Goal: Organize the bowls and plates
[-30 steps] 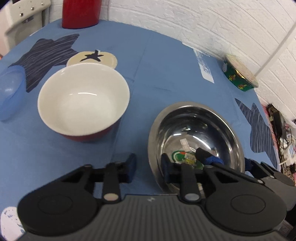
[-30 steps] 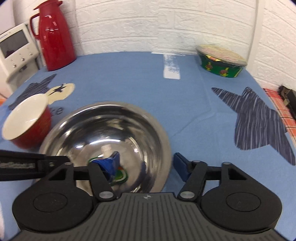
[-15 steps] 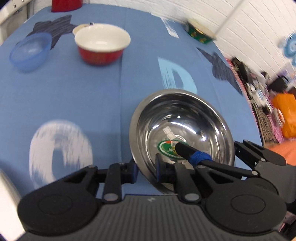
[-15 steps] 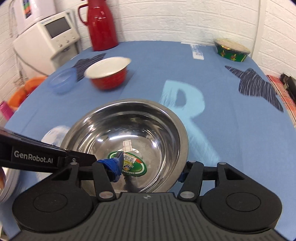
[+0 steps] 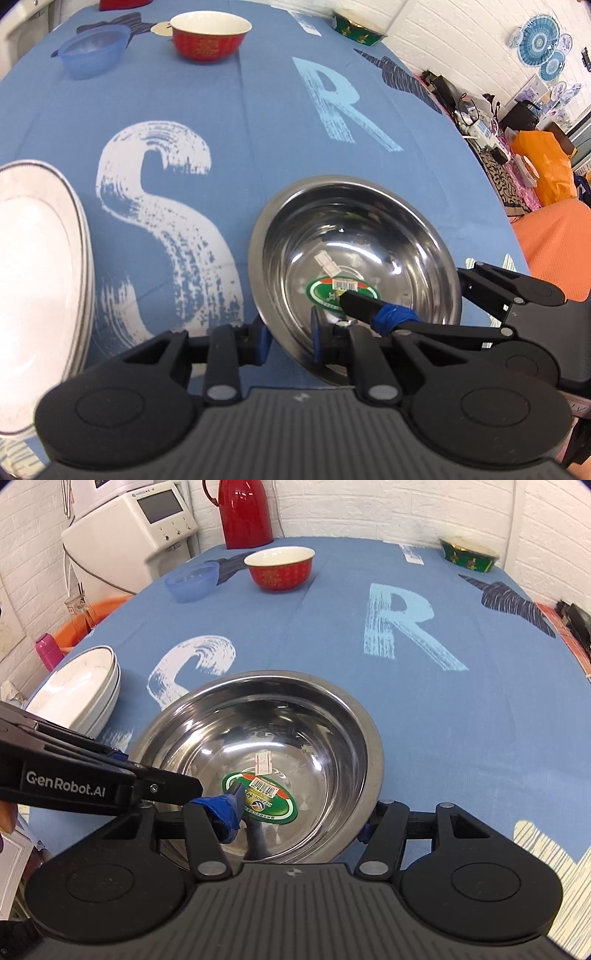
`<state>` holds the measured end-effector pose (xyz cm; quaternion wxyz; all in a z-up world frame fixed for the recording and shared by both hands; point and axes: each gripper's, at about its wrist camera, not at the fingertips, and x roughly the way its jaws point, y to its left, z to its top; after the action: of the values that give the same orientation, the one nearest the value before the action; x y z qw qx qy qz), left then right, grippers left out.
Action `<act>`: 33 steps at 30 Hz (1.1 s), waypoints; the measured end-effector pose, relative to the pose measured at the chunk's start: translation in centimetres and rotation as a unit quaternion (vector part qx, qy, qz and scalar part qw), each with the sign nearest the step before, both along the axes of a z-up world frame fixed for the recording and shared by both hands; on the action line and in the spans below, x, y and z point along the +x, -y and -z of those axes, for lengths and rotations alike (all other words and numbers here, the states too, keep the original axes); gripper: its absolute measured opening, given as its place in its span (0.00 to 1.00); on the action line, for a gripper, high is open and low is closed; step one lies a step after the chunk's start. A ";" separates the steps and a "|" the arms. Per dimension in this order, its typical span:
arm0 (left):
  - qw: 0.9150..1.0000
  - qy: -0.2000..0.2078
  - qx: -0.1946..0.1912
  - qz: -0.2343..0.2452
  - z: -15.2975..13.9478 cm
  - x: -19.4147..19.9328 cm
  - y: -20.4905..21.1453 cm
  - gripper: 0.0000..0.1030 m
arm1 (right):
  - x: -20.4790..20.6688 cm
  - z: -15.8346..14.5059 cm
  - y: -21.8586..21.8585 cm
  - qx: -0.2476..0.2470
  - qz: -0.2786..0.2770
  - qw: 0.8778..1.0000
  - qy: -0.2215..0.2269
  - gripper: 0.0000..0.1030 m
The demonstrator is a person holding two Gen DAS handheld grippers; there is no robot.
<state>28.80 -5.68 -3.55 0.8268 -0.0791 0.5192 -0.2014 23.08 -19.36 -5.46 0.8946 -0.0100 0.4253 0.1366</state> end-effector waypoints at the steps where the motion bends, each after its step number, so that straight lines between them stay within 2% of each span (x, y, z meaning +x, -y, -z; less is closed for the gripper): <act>1: 1.000 -0.001 -0.001 -0.001 0.2 0.1 0.1 0.11 | -0.2 0.2 0.1 0.001 0.004 1.000 -0.002 0.43; 5: 1.000 0.006 0.005 -0.004 0.8 0.7 0.7 0.11 | -0.1 0.7 0.9 0.017 0.025 1.000 -0.006 0.42; 7: 1.000 0.024 0.013 -0.008 0.8 0.9 0.8 0.15 | 0.0 0.6 1.4 0.034 0.037 0.999 -0.003 0.43; 8: 1.000 0.026 0.015 -0.009 0.8 1.1 0.7 0.24 | 0.1 0.6 1.6 0.035 0.041 0.999 -0.003 0.43; 9: 1.000 0.025 0.012 -0.013 0.8 1.3 0.6 0.38 | 0.2 0.7 1.7 0.032 0.045 0.998 -0.004 0.43; 11: 0.999 0.025 0.005 -0.023 0.6 1.5 0.0 0.46 | 0.2 0.8 2.0 0.029 0.054 0.998 -0.002 0.44; 18: 0.999 0.028 -0.003 -0.035 0.1 1.6 -1.2 0.47 | 0.4 0.9 1.9 0.020 0.052 0.998 0.000 0.45; 26: 0.999 0.021 -0.030 -0.014 -0.5 0.8 -0.1 0.48 | 0.5 0.6 1.0 0.024 0.038 0.999 -0.008 0.47; 29: 0.999 0.031 -0.019 -0.015 -0.7 1.2 0.5 0.48 | 0.7 0.5 0.8 0.011 0.036 0.999 -0.003 0.48; 33: 0.999 0.022 -0.025 -0.015 -0.4 1.9 0.7 0.48 | 1.2 0.3 1.0 0.006 0.038 0.999 0.003 0.48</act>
<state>30.67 -6.39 -3.10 0.8386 -0.1030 0.4948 -0.2031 24.29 -20.37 -5.75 0.9005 0.0110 0.4218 0.1050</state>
